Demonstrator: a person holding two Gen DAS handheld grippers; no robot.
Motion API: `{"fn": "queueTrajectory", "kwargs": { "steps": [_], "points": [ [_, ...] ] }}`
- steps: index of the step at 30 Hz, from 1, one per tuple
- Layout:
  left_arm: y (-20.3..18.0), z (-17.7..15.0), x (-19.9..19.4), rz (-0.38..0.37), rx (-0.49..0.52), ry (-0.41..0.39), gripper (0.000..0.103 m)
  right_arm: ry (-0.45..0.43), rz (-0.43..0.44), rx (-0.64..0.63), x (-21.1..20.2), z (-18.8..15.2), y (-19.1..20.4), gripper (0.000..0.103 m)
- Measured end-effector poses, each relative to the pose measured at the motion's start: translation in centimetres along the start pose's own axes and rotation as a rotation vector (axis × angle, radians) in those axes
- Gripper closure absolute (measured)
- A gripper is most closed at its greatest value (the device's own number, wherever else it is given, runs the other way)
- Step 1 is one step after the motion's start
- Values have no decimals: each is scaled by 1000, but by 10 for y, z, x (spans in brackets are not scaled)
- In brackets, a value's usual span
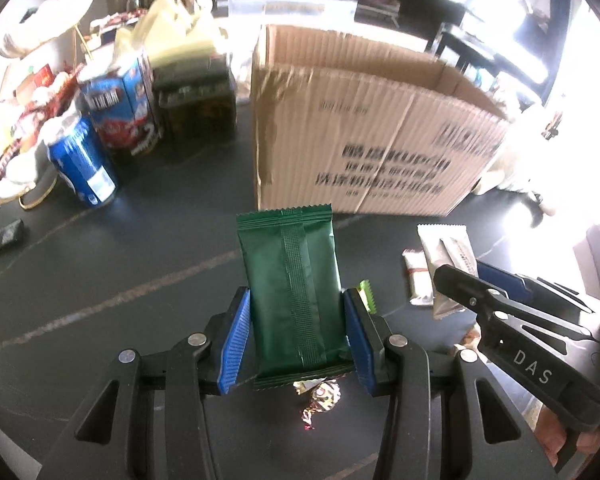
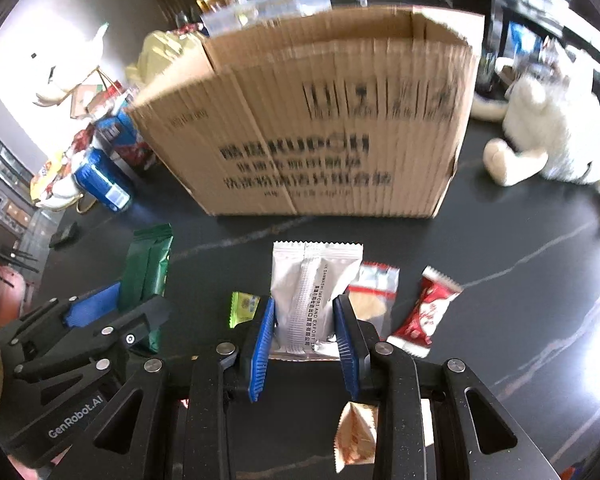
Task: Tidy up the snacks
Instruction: 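Carry both packets over the box and open both tools to drop them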
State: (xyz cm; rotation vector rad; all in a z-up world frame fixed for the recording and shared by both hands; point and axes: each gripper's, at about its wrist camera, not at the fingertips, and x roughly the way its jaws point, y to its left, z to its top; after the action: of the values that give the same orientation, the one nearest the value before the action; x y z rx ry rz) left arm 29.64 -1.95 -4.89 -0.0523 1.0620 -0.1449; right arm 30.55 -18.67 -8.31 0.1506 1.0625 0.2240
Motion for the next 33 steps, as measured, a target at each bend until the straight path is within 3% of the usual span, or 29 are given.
{"fn": "queueTrajectory", "kwargs": {
  "steps": [16, 33],
  "points": [
    [-19, 28, -63, -34, 58, -161, 58, -173, 38, 3, -73, 29, 7, 71],
    [-31, 82, -85, -54, 109, -264, 58, -270, 42, -9, -94, 75, 6, 71]
  ]
}}
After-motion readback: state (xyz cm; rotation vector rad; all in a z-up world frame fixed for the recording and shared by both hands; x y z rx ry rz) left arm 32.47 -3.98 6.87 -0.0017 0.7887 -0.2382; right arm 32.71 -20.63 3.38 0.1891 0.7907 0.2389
